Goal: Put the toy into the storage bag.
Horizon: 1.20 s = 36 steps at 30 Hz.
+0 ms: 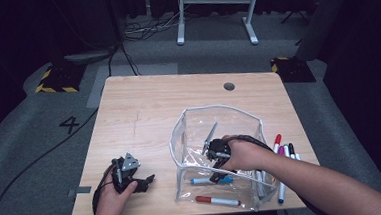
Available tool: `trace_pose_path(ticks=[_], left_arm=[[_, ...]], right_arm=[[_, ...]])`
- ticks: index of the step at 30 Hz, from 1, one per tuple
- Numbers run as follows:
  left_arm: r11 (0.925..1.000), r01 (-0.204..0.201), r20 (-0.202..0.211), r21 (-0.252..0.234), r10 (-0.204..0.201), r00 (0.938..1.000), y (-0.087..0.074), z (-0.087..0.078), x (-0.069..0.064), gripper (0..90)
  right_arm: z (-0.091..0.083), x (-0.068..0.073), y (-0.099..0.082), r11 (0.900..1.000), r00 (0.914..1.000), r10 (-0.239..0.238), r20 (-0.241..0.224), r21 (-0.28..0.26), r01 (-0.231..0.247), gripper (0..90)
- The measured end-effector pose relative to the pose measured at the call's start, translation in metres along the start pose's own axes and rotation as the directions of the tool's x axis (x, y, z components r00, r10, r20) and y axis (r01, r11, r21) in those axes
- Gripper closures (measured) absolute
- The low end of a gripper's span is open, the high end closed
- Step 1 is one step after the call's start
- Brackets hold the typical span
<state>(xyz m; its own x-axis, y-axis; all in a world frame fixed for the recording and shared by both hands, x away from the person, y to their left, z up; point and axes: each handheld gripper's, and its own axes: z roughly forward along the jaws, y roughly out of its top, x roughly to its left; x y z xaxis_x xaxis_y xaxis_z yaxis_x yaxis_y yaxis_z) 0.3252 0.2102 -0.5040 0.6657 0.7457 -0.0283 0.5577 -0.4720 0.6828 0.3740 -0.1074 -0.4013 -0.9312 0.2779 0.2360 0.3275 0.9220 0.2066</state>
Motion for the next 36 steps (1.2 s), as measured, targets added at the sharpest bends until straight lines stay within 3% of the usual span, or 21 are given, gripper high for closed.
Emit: trace_pose_path(ticks=[5, 8, 10, 15, 16, 21, 22, 27, 31, 36], left_arm=[[1.0, -0.002, 0.0, 0.0, 0.002, 1.0, 0.0, 0.0, 0.0, 14.0], [1.0, -0.002, -0.001, -0.001, 0.002, 1.0, 0.0, 0.0, 0.0, 14.0], [1.0, -0.002, -0.001, -0.001, 0.002, 1.0, 0.0, 0.0, 0.0, 14.0], [1.0, 0.003, -0.002, 0.0, -0.003, 1.0, 0.0, 0.0, 0.0, 13.9], [1.0, 0.003, -0.002, 0.0, -0.003, 1.0, 0.0, 0.0, 0.0, 13.9], [1.0, 0.003, -0.002, 0.0, -0.003, 1.0, 0.0, 0.0, 0.0, 14.0], [1.0, 0.003, -0.002, 0.0, -0.003, 1.0, 0.0, 0.0, 0.0, 13.9], [1.0, 0.003, -0.002, 0.0, -0.003, 1.0, 0.0, 0.0, 0.0, 14.0], [1.0, 0.003, -0.002, 0.0, -0.003, 1.0, 0.0, 0.0, 0.0, 13.9], [1.0, 0.003, -0.002, 0.0, -0.003, 1.0, 0.0, 0.0, 0.0, 13.9]], right_arm=[[-0.032, 0.002, 0.001, 0.9938, 0.9971, 0.018, 0.075, -0.111, -0.009, 57.5], [-0.05, 0.005, -0.001, 0.9802, 0.9936, 0.02, 0.112, -0.198, 0.003, 56.3], [-0.065, 0.009, -0.004, 0.9633, 0.9921, 0.022, 0.124, -0.268, 0.012, 56.2], [-0.101, 0.016, -0.019, 0.9244, 0.987, 0.038, 0.156, -0.381, 0.025, 56.2], [-0.101, 0.016, -0.019, 0.9244, 0.987, 0.038, 0.156, -0.381, 0.025, 56.2], [-0.13, 0.018, -0.043, 0.8849, 0.9774, 0.1, 0.186, -0.466, -0.002, 55.4], [-0.137, 0.018, -0.05, 0.8713, 0.9743, 0.122, 0.19, -0.491, -0.013, 55.1], [-0.16, 0.013, -0.085, 0.8336, 0.9558, 0.203, 0.212, -0.55, -0.055, 52.8], [-0.171, 0.01, -0.111, 0.8147, 0.9387, 0.255, 0.232, -0.574, -0.08, 52.7], [-0.179, 0.005, -0.147, 0.7828, 0.9128, 0.329, 0.242, -0.611, -0.12, 52.6]])
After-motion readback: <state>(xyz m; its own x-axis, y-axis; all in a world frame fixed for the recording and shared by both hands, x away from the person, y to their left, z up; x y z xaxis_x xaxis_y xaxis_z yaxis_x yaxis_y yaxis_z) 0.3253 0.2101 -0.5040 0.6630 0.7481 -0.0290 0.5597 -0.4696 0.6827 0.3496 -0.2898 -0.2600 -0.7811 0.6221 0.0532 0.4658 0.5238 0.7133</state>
